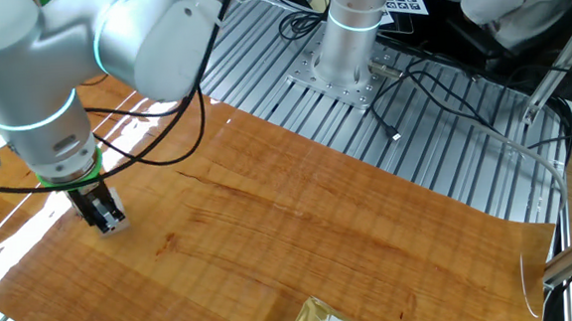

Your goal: Approach and touch the side of the small block

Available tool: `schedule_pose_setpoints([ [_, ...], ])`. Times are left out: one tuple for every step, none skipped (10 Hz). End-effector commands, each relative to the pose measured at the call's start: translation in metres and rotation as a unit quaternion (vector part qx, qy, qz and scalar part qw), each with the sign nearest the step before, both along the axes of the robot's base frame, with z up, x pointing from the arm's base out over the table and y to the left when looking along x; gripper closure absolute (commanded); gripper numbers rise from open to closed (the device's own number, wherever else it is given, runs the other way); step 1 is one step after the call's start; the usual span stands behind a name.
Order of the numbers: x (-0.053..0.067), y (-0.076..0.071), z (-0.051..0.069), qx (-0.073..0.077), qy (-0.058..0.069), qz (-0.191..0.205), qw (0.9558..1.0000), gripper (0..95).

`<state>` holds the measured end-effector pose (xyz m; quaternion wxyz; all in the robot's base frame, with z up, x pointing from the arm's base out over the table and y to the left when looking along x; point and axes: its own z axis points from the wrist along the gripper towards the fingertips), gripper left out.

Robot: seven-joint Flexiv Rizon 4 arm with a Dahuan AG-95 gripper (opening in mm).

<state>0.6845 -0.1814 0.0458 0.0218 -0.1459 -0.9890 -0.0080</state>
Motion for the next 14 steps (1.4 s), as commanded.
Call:
schedule_pose_setpoints([
  [0.002,0.014,0.009,0.005,-0.001,-0.008,1.0,95.0],
  [0.001,0.025,0.015,0.006,0.001,-0.016,0.9999,95.0],
  [-0.001,0.035,0.021,0.01,0.002,-0.022,0.9997,95.0],
  [-0.004,0.045,0.027,0.02,0.002,-0.023,0.9995,95.0],
  [-0.008,0.057,0.036,0.027,0.004,-0.016,0.9995,95.0],
  [-0.013,0.067,0.045,0.032,0.012,-0.013,0.9993,95.0],
  [-0.021,0.08,0.055,0.031,0.022,-0.011,0.9992,95.0],
  [-0.032,0.089,0.06,0.026,0.032,-0.004,0.9991,95.0],
  [-0.04,0.093,0.062,0.028,0.033,0.003,0.9991,95.0],
  [-0.043,0.094,0.064,0.029,0.034,0.01,0.999,95.0],
  [-0.046,0.095,0.068,0.03,0.037,0.022,0.9986,95.0],
  [-0.047,0.096,0.072,0.03,0.043,0.039,0.9979,95.0],
  [-0.051,0.1,0.078,0.026,0.049,0.056,0.9969,95.0],
  [-0.055,0.103,0.082,0.014,0.053,0.067,0.9962,95.0],
])
